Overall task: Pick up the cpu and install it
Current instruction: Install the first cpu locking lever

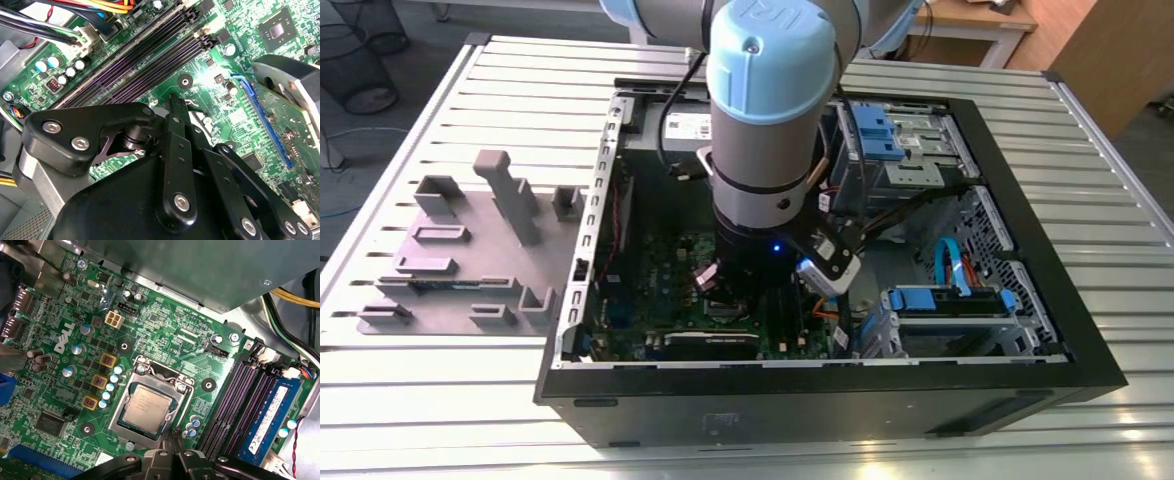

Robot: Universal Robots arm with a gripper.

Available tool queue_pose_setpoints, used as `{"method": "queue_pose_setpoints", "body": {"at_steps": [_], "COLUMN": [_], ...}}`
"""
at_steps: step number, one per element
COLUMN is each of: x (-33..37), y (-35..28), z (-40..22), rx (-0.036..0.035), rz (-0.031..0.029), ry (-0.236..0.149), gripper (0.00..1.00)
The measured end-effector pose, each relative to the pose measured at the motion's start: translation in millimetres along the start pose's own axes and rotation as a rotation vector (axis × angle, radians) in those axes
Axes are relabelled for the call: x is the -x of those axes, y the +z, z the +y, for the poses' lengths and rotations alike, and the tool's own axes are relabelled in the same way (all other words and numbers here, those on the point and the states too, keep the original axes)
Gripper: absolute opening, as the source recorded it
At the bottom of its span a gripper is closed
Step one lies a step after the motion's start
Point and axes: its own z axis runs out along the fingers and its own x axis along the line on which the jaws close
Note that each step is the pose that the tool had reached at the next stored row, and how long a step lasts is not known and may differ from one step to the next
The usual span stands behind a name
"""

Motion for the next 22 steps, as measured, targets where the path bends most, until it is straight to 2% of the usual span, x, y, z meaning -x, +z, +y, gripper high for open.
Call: {"method": "queue_pose_setpoints", "body": {"at_steps": [9,22], "x": [-0.3,3.0], "y": [1.4,2.9], "z": [-2.3,-3.7], "rx": [0.0002,0.0006], "rz": [0.0000,-0.0004], "ry": [0.000,0.000], "gripper": [0.11,0.11]}}
